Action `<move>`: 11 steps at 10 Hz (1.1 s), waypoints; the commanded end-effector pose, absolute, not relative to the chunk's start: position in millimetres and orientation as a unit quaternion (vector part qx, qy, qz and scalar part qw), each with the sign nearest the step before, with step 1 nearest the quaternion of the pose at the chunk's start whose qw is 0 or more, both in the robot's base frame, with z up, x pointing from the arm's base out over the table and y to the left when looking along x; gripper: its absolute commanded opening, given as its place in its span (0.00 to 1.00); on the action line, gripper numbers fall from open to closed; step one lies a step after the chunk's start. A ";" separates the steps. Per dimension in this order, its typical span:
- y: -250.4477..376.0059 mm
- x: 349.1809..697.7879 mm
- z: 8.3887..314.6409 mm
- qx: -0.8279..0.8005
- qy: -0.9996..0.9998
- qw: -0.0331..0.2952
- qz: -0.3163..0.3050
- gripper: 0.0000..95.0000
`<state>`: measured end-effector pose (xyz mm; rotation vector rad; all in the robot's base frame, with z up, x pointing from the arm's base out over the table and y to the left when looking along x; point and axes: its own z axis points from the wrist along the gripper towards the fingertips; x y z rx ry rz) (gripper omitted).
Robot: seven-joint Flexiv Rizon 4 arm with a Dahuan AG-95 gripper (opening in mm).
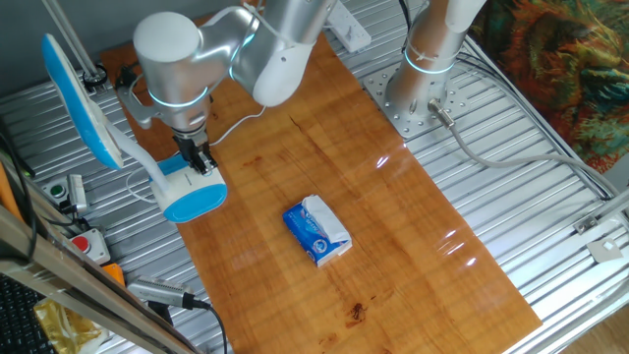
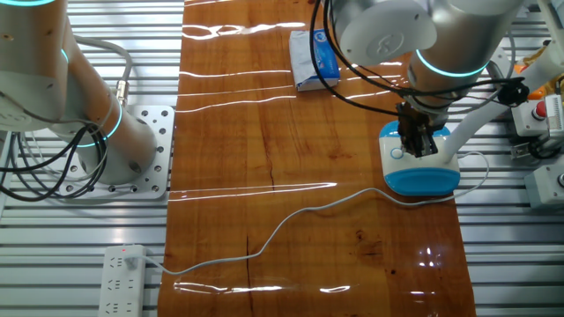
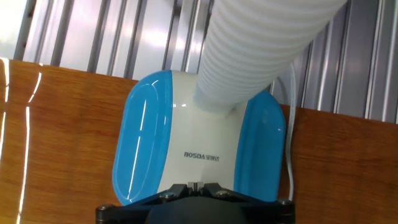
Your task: Turn on the desk lamp by pressing the button
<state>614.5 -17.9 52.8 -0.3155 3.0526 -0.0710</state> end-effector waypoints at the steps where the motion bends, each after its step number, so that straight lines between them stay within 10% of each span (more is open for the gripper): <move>1: -18.1 614.4 50.4 -0.102 0.994 0.039 -0.024 0.00; 11: -18.9 607.2 43.2 -0.104 0.993 0.043 -0.024 0.00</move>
